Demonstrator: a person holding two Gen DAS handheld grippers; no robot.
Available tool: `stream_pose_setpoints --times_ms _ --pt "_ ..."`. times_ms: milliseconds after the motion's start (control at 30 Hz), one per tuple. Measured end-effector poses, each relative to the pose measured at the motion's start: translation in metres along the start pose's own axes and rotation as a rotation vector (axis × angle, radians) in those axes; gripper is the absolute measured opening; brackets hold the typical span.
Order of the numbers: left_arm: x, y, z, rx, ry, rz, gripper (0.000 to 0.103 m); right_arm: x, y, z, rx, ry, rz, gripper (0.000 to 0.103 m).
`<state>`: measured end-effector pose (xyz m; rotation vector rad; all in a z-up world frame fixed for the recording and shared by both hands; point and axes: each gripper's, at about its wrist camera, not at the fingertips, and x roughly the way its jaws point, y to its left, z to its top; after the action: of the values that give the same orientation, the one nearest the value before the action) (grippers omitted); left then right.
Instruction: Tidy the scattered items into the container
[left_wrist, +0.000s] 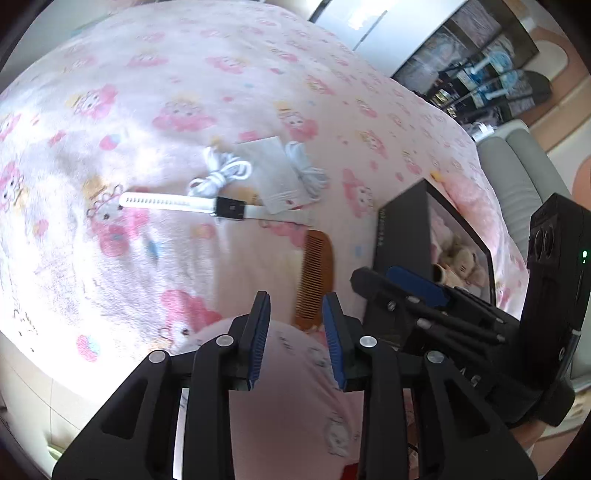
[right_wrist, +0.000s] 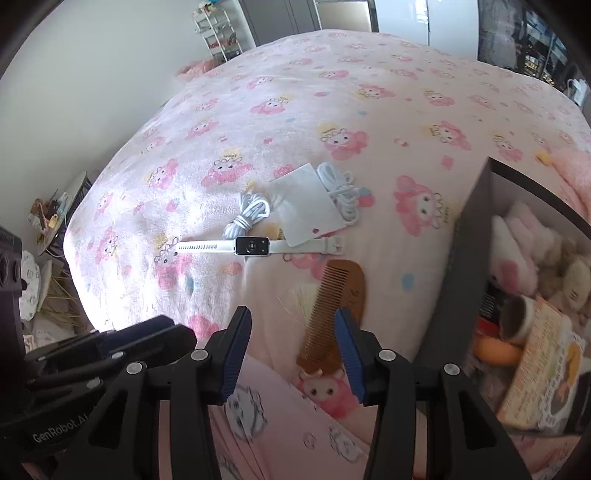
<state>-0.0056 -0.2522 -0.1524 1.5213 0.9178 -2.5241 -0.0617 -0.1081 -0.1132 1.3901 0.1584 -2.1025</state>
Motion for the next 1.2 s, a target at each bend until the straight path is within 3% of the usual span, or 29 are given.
stream_pose_setpoints --times_ms 133,200,367,433,667,767,833,933,1000,1200 --pt "0.017 0.030 0.011 -0.052 0.024 -0.007 0.029 0.030 0.003 0.010 0.022 0.072 0.013 0.043" --pt "0.026 0.042 0.019 -0.063 0.033 -0.034 0.036 0.047 0.005 0.014 0.020 0.117 0.017 0.043" --pt "0.066 0.091 0.034 -0.200 0.090 -0.179 0.037 0.083 0.016 0.025 -0.004 0.173 0.058 0.043" --pt "0.078 0.106 0.038 -0.252 0.096 -0.141 0.037 0.095 0.017 0.034 0.005 0.182 0.066 0.043" --pt "0.085 0.145 0.059 -0.403 -0.005 -0.185 0.037 0.136 0.016 0.075 -0.021 0.173 0.023 0.043" --pt "0.099 0.153 0.062 -0.464 -0.005 -0.262 0.039 0.153 0.014 0.074 0.008 0.197 0.026 0.044" --pt "0.107 0.152 0.063 -0.483 -0.006 -0.273 0.036 0.160 0.022 0.071 -0.029 0.205 0.047 0.046" --pt "0.104 0.145 0.062 -0.478 -0.033 -0.258 0.024 0.157 0.030 0.067 -0.085 0.198 0.050 0.048" --pt "0.097 0.140 0.062 -0.471 -0.054 -0.264 0.008 0.155 0.031 0.065 -0.089 0.211 0.070 0.048" --pt "0.054 0.108 0.054 -0.379 -0.130 -0.216 0.001 0.131 0.038 0.057 -0.109 0.181 0.077 0.048"
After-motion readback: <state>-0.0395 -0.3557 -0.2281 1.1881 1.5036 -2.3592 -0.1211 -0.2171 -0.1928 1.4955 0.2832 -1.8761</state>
